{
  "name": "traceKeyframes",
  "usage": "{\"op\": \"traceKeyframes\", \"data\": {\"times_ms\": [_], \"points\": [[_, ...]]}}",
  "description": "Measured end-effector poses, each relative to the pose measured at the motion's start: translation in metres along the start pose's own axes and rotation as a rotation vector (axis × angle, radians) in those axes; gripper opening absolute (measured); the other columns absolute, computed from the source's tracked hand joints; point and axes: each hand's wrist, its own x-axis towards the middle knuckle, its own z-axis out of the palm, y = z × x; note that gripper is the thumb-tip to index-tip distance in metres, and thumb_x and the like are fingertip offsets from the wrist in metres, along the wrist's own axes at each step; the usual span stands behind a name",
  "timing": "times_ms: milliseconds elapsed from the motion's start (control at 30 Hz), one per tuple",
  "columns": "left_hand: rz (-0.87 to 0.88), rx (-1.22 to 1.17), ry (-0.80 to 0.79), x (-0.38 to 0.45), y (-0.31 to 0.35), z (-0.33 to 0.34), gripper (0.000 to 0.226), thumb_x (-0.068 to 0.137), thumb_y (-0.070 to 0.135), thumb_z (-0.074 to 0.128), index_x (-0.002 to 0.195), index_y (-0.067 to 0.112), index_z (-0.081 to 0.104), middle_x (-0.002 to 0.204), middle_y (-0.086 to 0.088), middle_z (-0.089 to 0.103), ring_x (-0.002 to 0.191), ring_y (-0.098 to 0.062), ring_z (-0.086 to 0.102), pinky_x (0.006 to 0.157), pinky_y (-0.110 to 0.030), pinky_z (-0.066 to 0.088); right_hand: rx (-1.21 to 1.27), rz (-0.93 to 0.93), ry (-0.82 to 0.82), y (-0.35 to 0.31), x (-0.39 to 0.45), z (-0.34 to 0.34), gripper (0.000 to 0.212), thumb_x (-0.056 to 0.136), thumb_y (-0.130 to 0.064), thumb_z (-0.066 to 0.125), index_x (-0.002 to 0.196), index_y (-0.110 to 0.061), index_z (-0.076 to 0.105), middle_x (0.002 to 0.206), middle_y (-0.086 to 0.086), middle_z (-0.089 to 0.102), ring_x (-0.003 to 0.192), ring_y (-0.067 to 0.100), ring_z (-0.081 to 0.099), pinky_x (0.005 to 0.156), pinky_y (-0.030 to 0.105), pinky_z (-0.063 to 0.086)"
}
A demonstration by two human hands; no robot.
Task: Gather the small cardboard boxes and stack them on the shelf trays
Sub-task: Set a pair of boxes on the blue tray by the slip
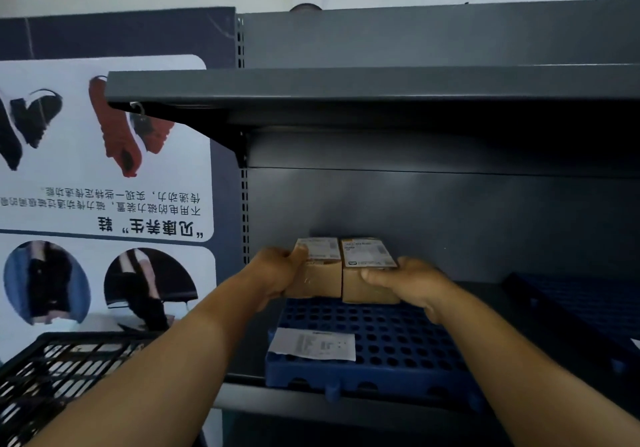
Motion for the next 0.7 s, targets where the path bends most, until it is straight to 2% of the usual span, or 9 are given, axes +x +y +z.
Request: {"op": "traceKeyframes", "data": {"times_ms": [100, 200, 267, 500, 600, 700], "points": [[-0.034, -0.017, -0.018, 0.009, -0.003, 0.002, 0.043, 0.096, 0.041, 0.046, 0.113, 0.005, 0.062, 0.101, -0.011, 0.067, 0.090, -0.023, 0.063, 0.080, -0.034, 0.054, -0.019, -0.004, 0.000, 0.001, 0.005, 0.000, 0.062, 0.085, -0.032, 0.069, 0.136, -0.007, 0.045, 0.133, 0.005, 0.054, 0.100, 0.012, 0.050, 0.085, 0.017, 0.038], [-0.059, -0.020, -0.038, 0.014, -0.006, 0.002, 0.041, 0.097, 0.040, 0.046, 0.111, 0.006, 0.063, 0.107, -0.013, 0.068, 0.099, -0.026, 0.064, 0.090, -0.039, 0.054, -0.043, -0.003, 0.018, 0.000, 0.009, 0.001, 0.065, 0.086, -0.031, 0.068, 0.138, -0.005, 0.041, 0.137, 0.007, 0.051, 0.115, 0.018, 0.051, 0.085, 0.018, 0.036], [-0.055, -0.024, -0.052, 0.013, -0.006, 0.003, 0.040, 0.097, 0.039, 0.046, 0.113, 0.006, 0.062, 0.110, -0.013, 0.068, 0.103, -0.026, 0.064, 0.091, -0.040, 0.054, -0.069, -0.003, 0.026, 0.000, 0.009, 0.001, 0.064, 0.087, -0.030, 0.067, 0.139, -0.004, 0.040, 0.138, 0.008, 0.050, 0.121, 0.020, 0.049, 0.084, 0.018, 0.035], [-0.010, 0.064, -0.041, 0.009, -0.008, 0.002, 0.050, 0.096, 0.046, 0.042, 0.121, 0.006, 0.060, 0.114, -0.013, 0.066, 0.105, -0.027, 0.063, 0.095, -0.038, 0.052, -0.104, -0.007, 0.036, 0.001, 0.005, 0.000, 0.058, 0.090, -0.025, 0.063, 0.139, -0.005, 0.040, 0.137, 0.008, 0.051, 0.113, 0.017, 0.051, 0.083, 0.017, 0.035], [-0.009, 0.073, -0.033, 0.006, -0.008, 0.002, 0.057, 0.094, 0.053, 0.042, 0.121, 0.006, 0.060, 0.114, -0.013, 0.066, 0.104, -0.028, 0.063, 0.096, -0.041, 0.051, -0.102, 0.003, 0.040, 0.001, 0.002, 0.000, 0.061, 0.089, -0.028, 0.064, 0.140, -0.004, 0.039, 0.139, 0.009, 0.049, 0.121, 0.020, 0.049, 0.083, 0.018, 0.034], [0.018, 0.104, 0.006, -0.002, -0.003, 0.004, 0.064, 0.094, 0.054, 0.041, 0.130, 0.003, 0.053, 0.128, -0.014, 0.059, 0.114, -0.028, 0.056, 0.099, -0.032, 0.043, -0.093, 0.015, 0.053, 0.000, -0.003, 0.000, 0.068, 0.087, -0.033, 0.066, 0.141, -0.004, 0.037, 0.141, 0.009, 0.046, 0.125, 0.021, 0.046, 0.084, 0.019, 0.033]]}}
